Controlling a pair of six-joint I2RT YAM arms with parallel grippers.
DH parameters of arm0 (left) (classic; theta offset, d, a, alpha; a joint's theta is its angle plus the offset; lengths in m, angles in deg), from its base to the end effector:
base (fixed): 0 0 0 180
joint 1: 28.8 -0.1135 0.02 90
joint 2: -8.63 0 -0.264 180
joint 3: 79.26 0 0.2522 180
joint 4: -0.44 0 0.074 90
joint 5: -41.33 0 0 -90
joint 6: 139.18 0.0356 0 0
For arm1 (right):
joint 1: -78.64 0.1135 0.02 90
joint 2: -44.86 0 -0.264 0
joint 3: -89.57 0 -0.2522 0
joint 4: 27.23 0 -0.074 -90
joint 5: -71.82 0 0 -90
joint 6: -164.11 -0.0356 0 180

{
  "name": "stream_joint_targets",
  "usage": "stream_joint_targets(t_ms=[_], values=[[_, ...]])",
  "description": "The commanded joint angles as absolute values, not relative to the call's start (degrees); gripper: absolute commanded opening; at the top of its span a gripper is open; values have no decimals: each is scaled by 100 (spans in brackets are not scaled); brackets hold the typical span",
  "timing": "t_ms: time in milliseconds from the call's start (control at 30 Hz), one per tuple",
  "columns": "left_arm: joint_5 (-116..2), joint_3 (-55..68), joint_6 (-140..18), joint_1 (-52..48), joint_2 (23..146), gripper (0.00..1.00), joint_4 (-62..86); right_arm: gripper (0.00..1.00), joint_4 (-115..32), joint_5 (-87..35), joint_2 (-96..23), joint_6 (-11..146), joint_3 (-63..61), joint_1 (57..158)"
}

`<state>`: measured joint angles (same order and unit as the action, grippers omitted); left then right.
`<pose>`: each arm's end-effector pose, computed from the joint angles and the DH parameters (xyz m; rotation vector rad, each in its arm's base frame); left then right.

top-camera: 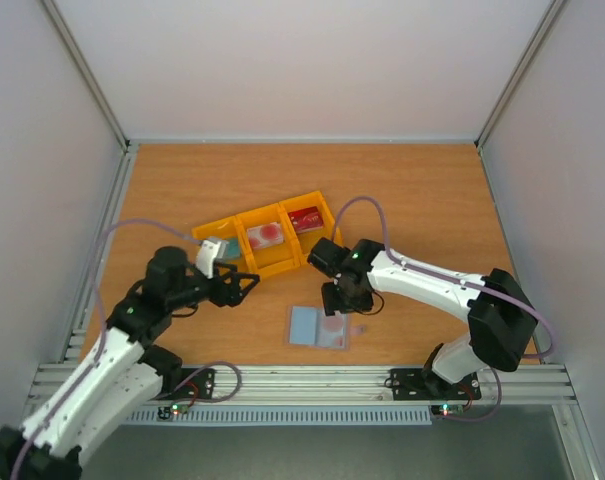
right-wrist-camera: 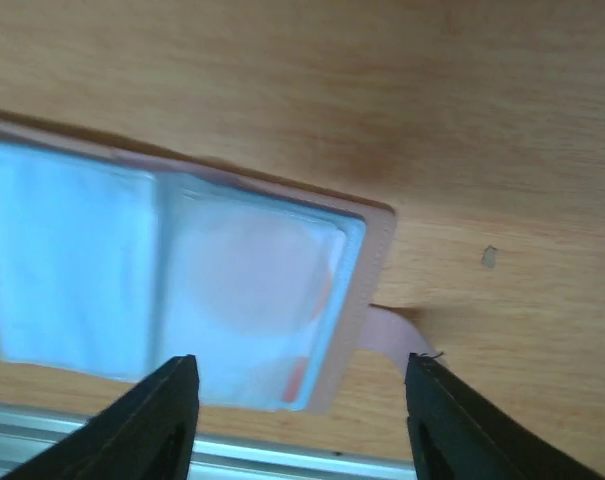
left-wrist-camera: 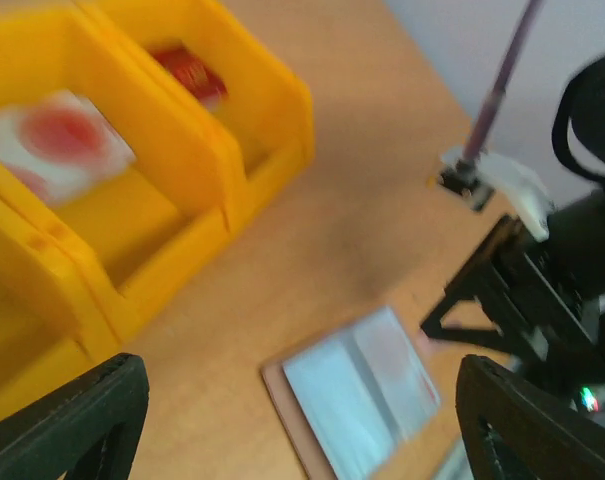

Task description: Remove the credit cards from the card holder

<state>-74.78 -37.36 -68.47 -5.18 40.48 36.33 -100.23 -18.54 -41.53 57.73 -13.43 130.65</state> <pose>0.1215 -0.0702 0.2506 0.3801 2.0641 -0.9244 0.1640 0.2103 0.2272 -0.9285 2.8872 0.1212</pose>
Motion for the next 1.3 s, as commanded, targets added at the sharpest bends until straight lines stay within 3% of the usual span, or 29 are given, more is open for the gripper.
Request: stream_joint_targets(t_ms=[0,133,267,700,833,1267], values=[[-7715,-3256,-6748,208,5369,82,4285,53,-9208,-2650,-3971,5791,-1990,12847],[-7599,-3255,-6988,829,6515,79,4495,46,-8665,-2824,-4010,5777,-2499,12683],[-7653,-3565,-7436,1121,7286,75,3926,26,-8598,-2761,-4103,5817,-2654,12700],[-8034,-3813,-7091,1650,8555,75,2438,31,-8613,-2513,-4300,5555,-2887,12920],[-8165,-3964,-7157,1712,8755,69,2008,38,-8162,-2842,-4258,5506,-3127,13006],[-8243,-4165,-7274,1711,8778,37,1636,33,-7163,-3382,-4534,5579,-2920,13362]])
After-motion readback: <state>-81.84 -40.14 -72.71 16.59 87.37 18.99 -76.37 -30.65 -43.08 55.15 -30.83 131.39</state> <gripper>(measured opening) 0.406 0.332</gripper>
